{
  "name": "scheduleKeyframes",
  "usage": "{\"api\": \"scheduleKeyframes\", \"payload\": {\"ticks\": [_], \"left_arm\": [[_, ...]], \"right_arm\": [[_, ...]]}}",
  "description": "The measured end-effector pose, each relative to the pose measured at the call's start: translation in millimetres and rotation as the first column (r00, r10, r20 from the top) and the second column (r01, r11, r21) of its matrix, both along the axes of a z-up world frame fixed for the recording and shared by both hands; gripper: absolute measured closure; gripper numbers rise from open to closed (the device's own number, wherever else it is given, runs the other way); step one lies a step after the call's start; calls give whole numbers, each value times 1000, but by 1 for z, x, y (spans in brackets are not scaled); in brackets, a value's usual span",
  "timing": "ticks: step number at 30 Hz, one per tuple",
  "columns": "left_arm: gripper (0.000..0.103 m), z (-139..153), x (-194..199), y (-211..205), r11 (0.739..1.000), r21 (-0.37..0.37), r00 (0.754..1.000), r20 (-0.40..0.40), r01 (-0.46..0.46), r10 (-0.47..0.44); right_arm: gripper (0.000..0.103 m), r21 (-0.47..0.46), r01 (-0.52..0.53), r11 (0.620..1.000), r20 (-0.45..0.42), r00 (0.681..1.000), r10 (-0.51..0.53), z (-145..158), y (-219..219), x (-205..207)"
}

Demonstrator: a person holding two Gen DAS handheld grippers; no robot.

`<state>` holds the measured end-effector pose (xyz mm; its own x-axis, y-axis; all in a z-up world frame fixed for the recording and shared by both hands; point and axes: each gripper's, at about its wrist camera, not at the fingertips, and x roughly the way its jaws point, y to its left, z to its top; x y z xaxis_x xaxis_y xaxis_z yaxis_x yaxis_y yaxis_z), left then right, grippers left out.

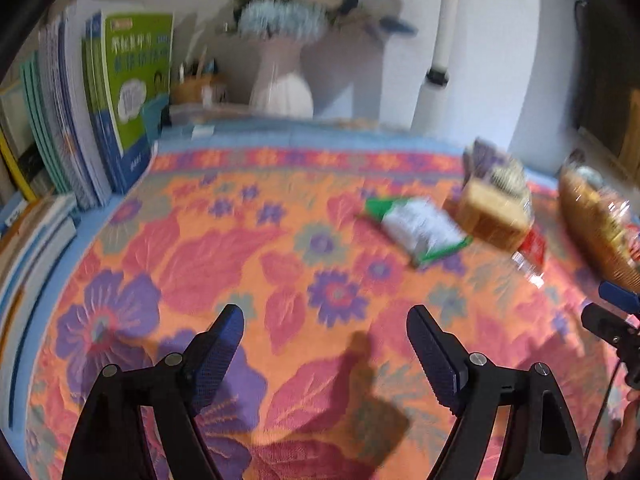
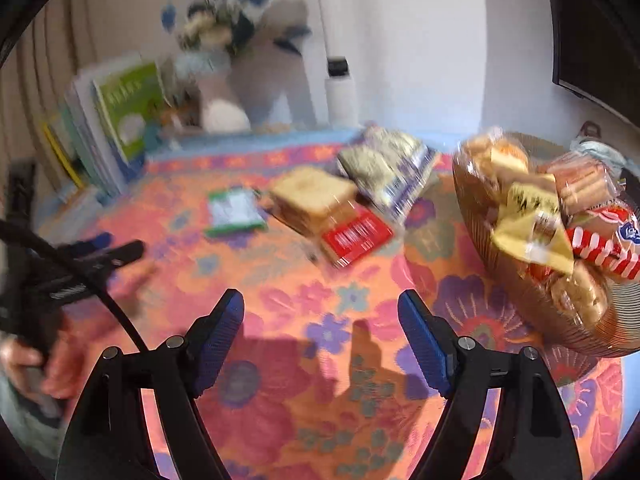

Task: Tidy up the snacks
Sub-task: 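Move both open grippers back over the remaining snacks, then grasp the green-white packet with the left gripper while the right grasps the toast slice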

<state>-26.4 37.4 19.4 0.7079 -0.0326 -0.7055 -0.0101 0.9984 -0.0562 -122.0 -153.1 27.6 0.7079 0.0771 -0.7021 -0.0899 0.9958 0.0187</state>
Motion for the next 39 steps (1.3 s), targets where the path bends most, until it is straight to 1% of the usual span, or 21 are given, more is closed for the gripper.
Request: {"api": "scheduleKeyframes", "payload": {"ticks": [1, 2, 6, 10, 13, 16, 18, 19, 20, 21, 22, 24, 27, 29, 31, 33, 36, 38, 39], "left_arm": [[22, 1, 0, -1, 1000, 1, 1000, 13, 4, -4], [21, 2, -1, -1, 1000, 2, 1000, 25, 2, -2], [21, -3, 1, -7, 999, 35, 1000, -6, 1, -1], [21, -2, -1, -12, 997, 71, 1000, 7, 2, -2], [21, -4, 0, -15, 994, 106, 1000, -3, -6, 6], [21, -5, 1, -17, 993, 120, 1000, -15, 5, -3], [21, -4, 1, -17, 993, 118, 999, -37, 4, 1], [21, -2, 0, -15, 995, 100, 998, -57, 3, 2], [21, 2, -2, -14, 998, 63, 997, -77, 13, -8], [21, 6, -4, -13, 999, 21, 996, -87, 26, -24], [21, 14, -6, -10, 998, -46, 995, -91, 42, -46], [21, 27, -2, -9, 993, -108, 993, -100, 47, -58], [21, 46, 18, -18, 979, -192, 987, -126, 69, -94], [21, 48, 35, -27, 973, -218, 986, -128, 75, -105], [21, 42, 55, -39, 972, -223, 985, -138, 70, -103], [21, 29, 76, -48, 967, -247, 983, -150, 67, -107], [21, 15, 96, -54, 961, -266, 980, -160, 69, -115], [21, 8, 105, -61, 964, -254, 978, -169, 78, -124], [21, 5, 108, -64, 968, -236, 978, -169, 80, -122]], "right_arm": [[24, -12, 4, 1000, -27, 1000, -4, -9, 0, 3], [24, -6, 1, 1000, -51, 999, -1, -11, -1, 6], [24, 21, 9, 1000, -72, 997, -7, -14, -8, 9], [23, 44, 2, 999, -92, 996, 2, -16, -11, 9], [23, 42, 9, 999, -103, 995, -5, -18, -11, 11], [23, 46, 13, 999, -105, 994, -8, -18, -11, 11], [23, 54, 19, 998, -112, 994, -13, -18, -13, 11], [23, 56, 30, 998, -121, 992, -23, -19, -15, 10], [23, 54, 51, 997, -139, 989, -43, -21, -17, 10], [23, 52, 74, 996, -164, 984, -64, -24, -19, 10], [23, 57, 85, 995, -185, 980, -73, -26, -21, 8], [23, 74, 74, 994, -187, 981, -59, -24, -22, 0], [23, 103, 30, 994, -224, 975, -6, -18, -20, -5], [23, 131, 19, 991, -211, 978, 9, -3, -20, -4], [23, 153, 5, 988, -175, 984, 22, 16, -19, 4], [23, 138, 0, 990, -149, 989, 21, 28, -18, 15], [23, 97, 11, 995, -104, 995, -1, 35, -14, 31], [23, 88, 5, 996, -78, 997, 2, 35, -12, 39], [23, 85, 8, 996, -72, 997, -2, 33, -12, 45]]}}
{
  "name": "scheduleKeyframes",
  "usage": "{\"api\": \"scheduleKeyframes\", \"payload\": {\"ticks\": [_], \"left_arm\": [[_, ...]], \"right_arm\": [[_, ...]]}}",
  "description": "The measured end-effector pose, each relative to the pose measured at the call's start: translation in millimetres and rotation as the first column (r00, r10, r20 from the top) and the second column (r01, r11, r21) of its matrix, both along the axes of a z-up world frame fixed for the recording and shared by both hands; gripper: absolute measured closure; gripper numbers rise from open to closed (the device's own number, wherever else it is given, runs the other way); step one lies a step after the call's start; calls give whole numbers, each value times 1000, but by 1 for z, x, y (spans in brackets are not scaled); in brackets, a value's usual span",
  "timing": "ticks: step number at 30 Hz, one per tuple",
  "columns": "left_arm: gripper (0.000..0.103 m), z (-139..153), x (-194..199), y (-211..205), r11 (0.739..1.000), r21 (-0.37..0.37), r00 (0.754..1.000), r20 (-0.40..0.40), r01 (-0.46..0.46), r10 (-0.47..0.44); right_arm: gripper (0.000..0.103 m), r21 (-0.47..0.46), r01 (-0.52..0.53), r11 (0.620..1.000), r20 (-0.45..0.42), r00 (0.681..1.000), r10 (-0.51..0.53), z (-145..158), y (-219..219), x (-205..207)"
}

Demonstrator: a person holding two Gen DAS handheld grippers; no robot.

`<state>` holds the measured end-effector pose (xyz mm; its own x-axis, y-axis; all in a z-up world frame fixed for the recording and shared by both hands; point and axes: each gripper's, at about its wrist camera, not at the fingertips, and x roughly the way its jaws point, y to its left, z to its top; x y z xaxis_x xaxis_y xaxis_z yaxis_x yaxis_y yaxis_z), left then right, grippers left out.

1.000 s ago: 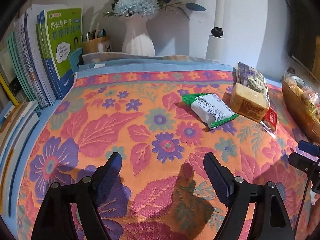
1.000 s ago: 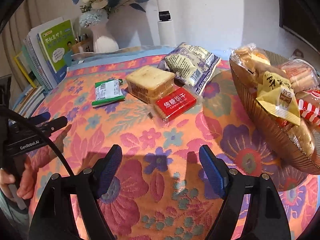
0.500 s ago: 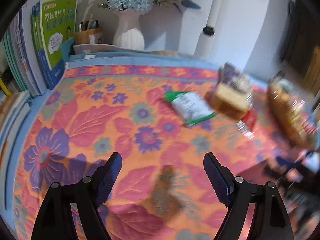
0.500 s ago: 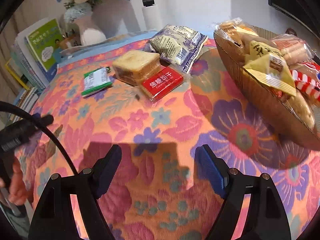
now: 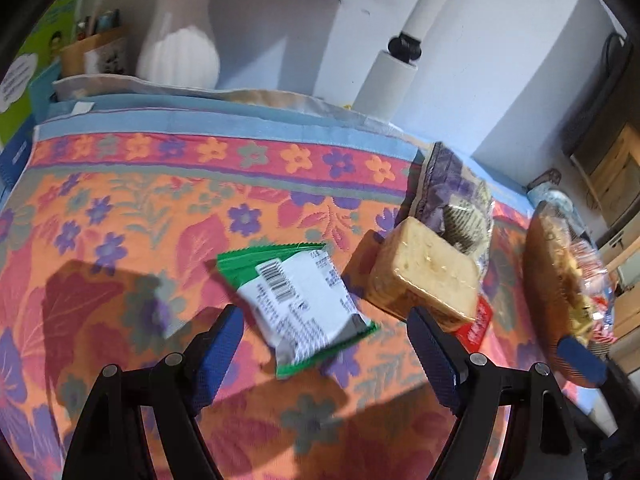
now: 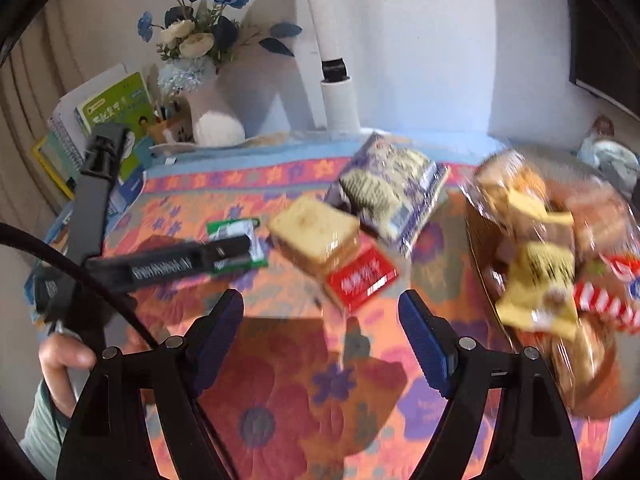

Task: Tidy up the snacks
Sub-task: 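Grasp the green-white packet with the left gripper while the right grasps the toast slice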

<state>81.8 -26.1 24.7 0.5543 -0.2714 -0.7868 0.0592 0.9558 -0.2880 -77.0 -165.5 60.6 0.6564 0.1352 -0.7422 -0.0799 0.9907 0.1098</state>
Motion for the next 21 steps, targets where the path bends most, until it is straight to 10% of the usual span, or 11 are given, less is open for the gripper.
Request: {"api": "scheduleKeyframes", "payload": {"ticks": [9, 21], "left_arm": [[24, -11, -4, 10, 993, 120, 1000, 7, 22, -23], [27, -14, -19, 83, 988, 55, 989, 37, -143, 141]], "right_arm": [[23, 110, -22, 994, -25, 999, 25, -7, -3, 63], [21, 89, -81, 993, -105, 990, 90, -48, 6, 108]]}}
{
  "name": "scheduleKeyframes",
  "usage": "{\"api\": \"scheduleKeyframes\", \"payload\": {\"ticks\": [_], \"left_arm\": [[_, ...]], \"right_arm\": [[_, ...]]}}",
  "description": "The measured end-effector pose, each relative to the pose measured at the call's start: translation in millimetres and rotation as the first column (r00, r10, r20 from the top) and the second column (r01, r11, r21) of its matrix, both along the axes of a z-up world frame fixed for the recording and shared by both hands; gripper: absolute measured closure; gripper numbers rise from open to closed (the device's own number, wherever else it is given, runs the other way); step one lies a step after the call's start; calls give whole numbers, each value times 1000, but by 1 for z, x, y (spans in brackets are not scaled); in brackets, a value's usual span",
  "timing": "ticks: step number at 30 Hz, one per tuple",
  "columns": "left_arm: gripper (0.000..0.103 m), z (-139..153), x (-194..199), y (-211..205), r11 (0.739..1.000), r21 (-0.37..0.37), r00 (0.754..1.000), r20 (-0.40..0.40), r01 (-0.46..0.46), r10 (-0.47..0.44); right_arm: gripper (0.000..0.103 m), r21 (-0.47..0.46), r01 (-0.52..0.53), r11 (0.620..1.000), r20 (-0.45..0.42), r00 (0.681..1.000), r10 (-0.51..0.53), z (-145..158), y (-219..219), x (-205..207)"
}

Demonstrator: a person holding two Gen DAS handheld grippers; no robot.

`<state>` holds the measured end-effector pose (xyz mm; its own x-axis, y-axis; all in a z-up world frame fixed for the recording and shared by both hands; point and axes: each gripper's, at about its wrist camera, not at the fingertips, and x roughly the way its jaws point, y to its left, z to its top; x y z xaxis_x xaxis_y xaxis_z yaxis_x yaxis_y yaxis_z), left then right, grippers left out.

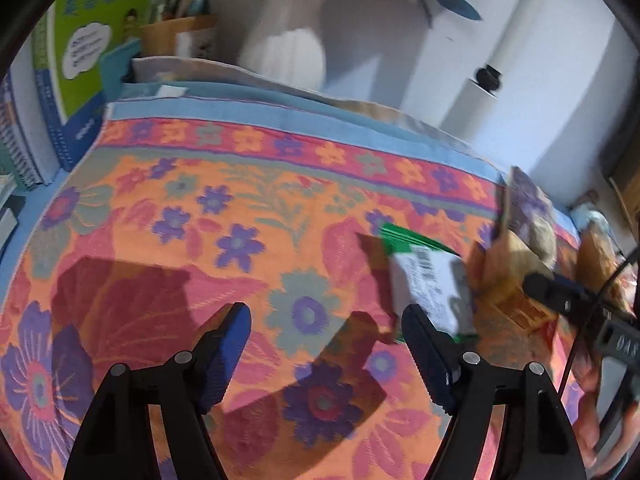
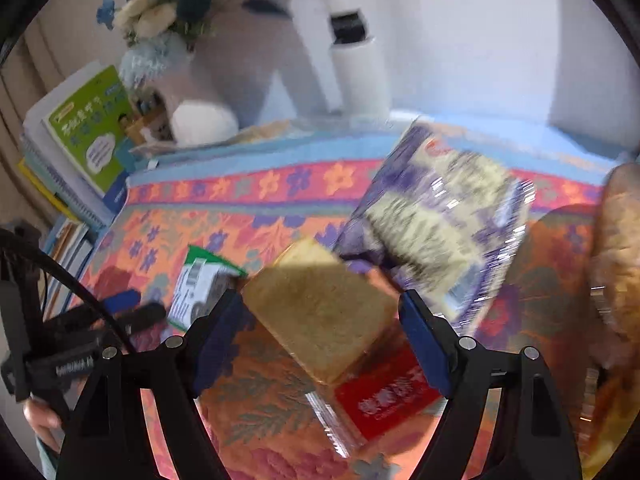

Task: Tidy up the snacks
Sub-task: 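Grasp the green-white packet with the left gripper while the right grasps the toast slice, then carry the green-white packet and toast slice into the glass bowl and release both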

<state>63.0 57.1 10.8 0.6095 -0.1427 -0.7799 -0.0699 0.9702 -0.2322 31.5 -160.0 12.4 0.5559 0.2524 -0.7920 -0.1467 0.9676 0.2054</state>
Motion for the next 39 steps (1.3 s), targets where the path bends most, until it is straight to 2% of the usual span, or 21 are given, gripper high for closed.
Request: {"api": "scheduleKeyframes", "payload": {"ticks": [4, 6, 7, 8, 9, 14, 16, 18, 20, 22, 23, 26, 30, 36, 39], "left_arm": [[27, 1, 0, 7, 997, -71, 1000, 16, 2, 0], [27, 4, 0, 5, 987, -150, 998, 21, 58, -55], [27, 4, 0, 4, 976, -199, 996, 21, 88, -86], [27, 4, 0, 2, 972, -214, 996, 16, 94, -93], [27, 4, 1, -1, 971, -218, 995, 4, 95, -97], [27, 2, 9, -34, 977, -161, 989, -24, 140, -146], [27, 1, 12, -50, 981, -106, 986, -32, 161, -165], [27, 1, 18, -65, 989, -21, 988, -25, 150, -150], [27, -1, 27, -76, 989, 28, 989, -29, 148, -148], [49, -2, 32, -82, 986, 98, 990, -23, 138, -136], [53, -2, 33, -84, 982, 131, 991, -20, 137, -135], [55, -1, 26, -76, 984, 103, 990, -14, 144, -143], [55, 5, -5, -58, 987, 60, 989, -9, 151, -150], [55, 7, -64, -39, 989, 54, 989, 42, 139, -141], [55, 5, -76, -35, 992, 62, 990, 84, 111, -116]], "right_arm": [[22, -77, -32, 996, 8, 999, 33, -6, 14, -10], [32, -75, -45, 996, -49, 998, 41, -13, 20, -12], [36, -80, -47, 996, -50, 998, 43, -14, 24, -16], [46, -95, -44, 994, -40, 998, 41, -13, 27, -19], [46, -106, -44, 993, -34, 999, 41, -13, 29, -21], [47, -55, 45, 997, -21, 999, -46, -11, 18, -38], [47, -58, 109, 992, -25, 994, -111, -9, 9, -51], [46, -43, 152, 987, -27, 988, -154, -8, 2, -64], [46, -13, 162, 987, -22, 986, -162, -9, -3, -75], [46, 3, 158, 987, -1, 987, -158, -10, -5, -84], [46, 1, 152, 988, 11, 988, -152, -11, -4, -86], [46, 4, 143, 990, 25, 989, -143, -10, -2, -88], [47, 8, 128, 992, 9, 992, -128, -8, -1, -101], [47, 56, 5, 998, -23, 1000, -3, -7, 11, -156], [47, 28, -38, 999, -36, 999, 39, -11, 18, -167]]}}
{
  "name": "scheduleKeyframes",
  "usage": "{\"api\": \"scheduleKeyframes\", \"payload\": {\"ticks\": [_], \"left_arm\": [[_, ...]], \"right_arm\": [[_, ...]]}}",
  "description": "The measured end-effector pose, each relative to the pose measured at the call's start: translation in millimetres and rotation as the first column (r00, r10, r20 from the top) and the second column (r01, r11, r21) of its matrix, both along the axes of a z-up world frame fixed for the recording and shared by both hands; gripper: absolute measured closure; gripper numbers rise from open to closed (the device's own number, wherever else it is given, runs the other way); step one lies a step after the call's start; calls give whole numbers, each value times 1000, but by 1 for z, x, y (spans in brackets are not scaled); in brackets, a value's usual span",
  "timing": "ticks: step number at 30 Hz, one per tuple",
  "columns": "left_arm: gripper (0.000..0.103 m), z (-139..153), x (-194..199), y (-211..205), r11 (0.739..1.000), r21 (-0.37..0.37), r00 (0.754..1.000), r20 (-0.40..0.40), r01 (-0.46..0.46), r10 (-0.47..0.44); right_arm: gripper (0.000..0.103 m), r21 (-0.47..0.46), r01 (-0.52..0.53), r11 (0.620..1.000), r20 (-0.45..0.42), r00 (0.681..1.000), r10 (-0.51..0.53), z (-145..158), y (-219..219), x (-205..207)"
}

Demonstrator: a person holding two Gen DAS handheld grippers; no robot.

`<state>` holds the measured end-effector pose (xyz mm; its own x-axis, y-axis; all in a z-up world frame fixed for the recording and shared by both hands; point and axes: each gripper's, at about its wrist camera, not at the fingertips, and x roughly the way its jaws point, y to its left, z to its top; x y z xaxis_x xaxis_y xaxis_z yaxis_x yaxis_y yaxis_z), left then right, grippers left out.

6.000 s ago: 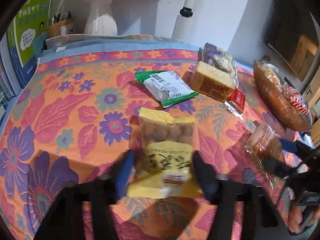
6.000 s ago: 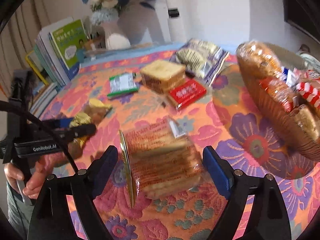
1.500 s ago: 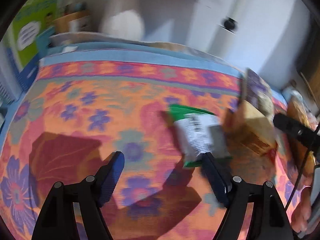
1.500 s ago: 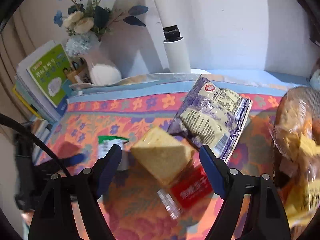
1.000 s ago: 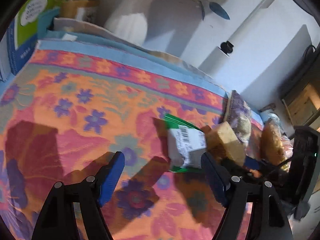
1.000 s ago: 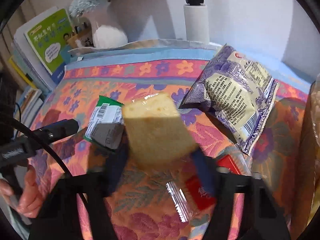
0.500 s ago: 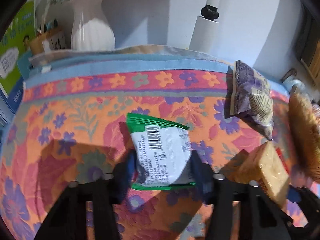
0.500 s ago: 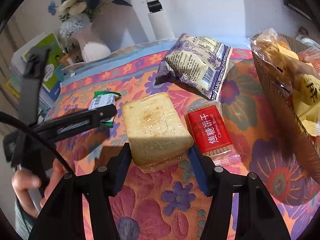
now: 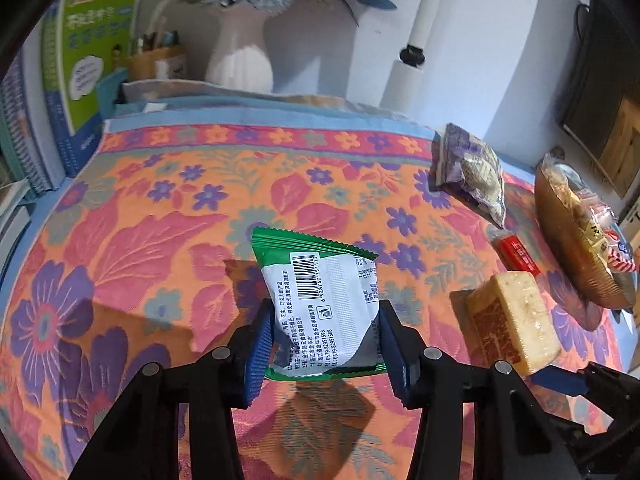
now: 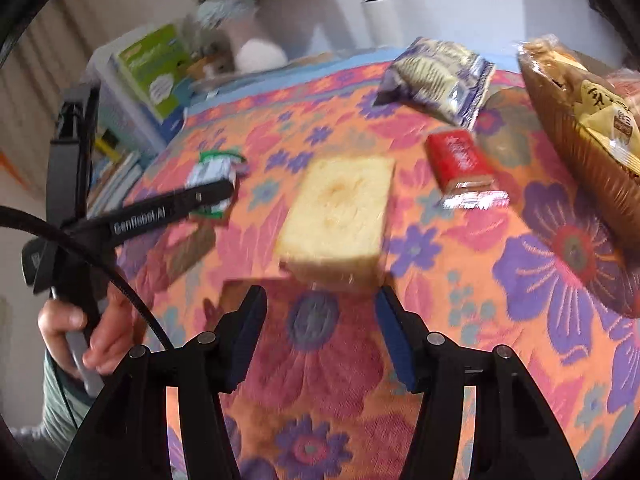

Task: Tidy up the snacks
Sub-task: 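Carry the green-white packet and toast slice into the glass bowl and release both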

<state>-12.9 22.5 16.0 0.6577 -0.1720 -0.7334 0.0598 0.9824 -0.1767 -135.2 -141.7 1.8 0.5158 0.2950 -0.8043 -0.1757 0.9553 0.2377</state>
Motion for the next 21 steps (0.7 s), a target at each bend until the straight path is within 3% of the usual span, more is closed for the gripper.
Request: {"api": "scheduleKeyframes", "payload": {"ticks": [4, 8, 16, 20, 21], "left_arm": [[55, -3, 8, 0, 1000, -22, 1000, -18, 18, -19], [55, -4, 10, 1, 999, -40, 999, -23, 25, -26], [55, -4, 6, 7, 998, -70, 1000, -5, 3, -3], [55, -6, 8, 9, 996, -87, 1000, -18, 0, -2], [55, -6, 8, 9, 996, -88, 1000, -19, -1, -1]], "right_arm": [[40, -71, 11, 997, 0, 1000, -11, 1, 8, 6], [17, -87, 60, 994, 34, 998, -57, 12, 13, 17], [20, -28, 106, 994, 25, 994, -105, -9, 14, 51], [45, -68, 126, 990, 61, 991, -122, -7, 15, 45], [46, -71, 132, 989, 68, 989, -127, -6, 15, 44]]}}
